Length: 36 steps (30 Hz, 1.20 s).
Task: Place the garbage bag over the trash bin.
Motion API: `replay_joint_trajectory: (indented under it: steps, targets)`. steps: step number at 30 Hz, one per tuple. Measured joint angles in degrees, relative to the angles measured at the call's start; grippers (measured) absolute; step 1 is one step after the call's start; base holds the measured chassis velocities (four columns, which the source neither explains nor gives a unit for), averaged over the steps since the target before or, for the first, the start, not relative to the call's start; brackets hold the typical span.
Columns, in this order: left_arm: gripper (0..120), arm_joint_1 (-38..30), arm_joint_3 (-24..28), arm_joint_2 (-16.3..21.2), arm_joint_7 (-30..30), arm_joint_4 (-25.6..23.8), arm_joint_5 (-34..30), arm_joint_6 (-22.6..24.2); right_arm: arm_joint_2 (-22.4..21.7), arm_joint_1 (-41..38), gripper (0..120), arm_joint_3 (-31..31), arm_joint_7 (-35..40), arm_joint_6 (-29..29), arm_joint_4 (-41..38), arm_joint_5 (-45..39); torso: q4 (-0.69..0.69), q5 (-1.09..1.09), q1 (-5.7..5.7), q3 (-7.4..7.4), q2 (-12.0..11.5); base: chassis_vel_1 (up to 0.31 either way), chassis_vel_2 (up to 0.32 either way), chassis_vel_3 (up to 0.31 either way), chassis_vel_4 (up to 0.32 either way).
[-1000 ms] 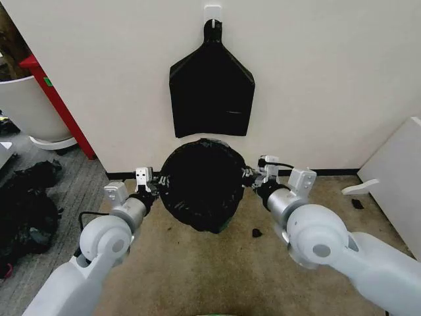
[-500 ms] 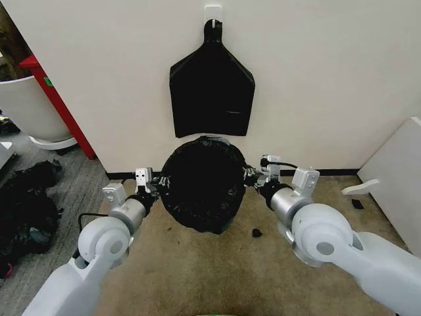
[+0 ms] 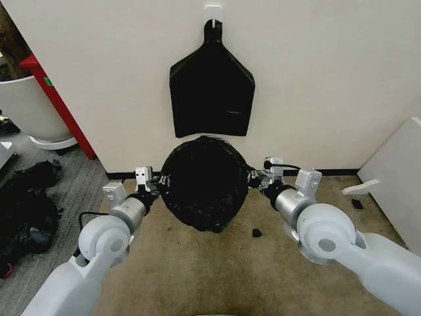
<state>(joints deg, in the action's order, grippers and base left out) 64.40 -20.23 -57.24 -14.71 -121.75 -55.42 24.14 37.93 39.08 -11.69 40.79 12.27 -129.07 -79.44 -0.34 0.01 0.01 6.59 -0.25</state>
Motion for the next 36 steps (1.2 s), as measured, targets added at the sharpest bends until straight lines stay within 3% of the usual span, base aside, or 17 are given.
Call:
replay_joint_trajectory:
  steps: [3,8,14,20,29,36]
  targets:
    - [1,-0.2,0.0,0.0,0.0,0.0,0.0,0.0,0.0,-0.1,2,-0.4,0.2,0.5,-0.1,1.1,0.00,-0.01,0.00,0.00,0.0,0.000,0.000,0.000,0.000]
    - [1,-0.3,0.1,-0.1,-0.2,0.0,0.0,0.0,-0.3,-0.1,17,-0.7,1.5,0.7,-0.9,2.6,0.01,-0.01,0.00,0.00,0.0,0.000,0.000,0.000,0.000]
    - [1,-0.9,0.0,0.0,-1.8,0.4,-1.0,1.1,-1.2,1.7,43,-0.7,2.5,1.0,-3.1,4.6,0.00,-0.01,0.00,0.00,0.0,0.000,0.000,0.000,0.000]
    - [1,-1.0,0.2,-0.1,-2.3,0.9,-1.4,1.6,-1.7,2.0,62,-0.6,3.9,1.3,-4.8,5.3,0.00,-0.01,0.00,0.00,0.0,0.000,0.000,0.000,0.000]
    - [1,-1.2,0.1,0.4,-2.3,0.5,-2.2,1.8,-1.6,3.9,96,-0.2,2.1,1.5,-1.3,9.2,0.00,0.00,0.00,0.00,0.0,0.000,0.000,0.000,0.000]
    - [1,-0.9,0.1,0.7,-1.8,-0.3,-2.0,1.8,-1.0,2.8,100,-0.5,0.5,2.8,3.4,11.8,0.00,0.00,0.00,0.00,0.0,0.000,0.000,0.000,0.000]
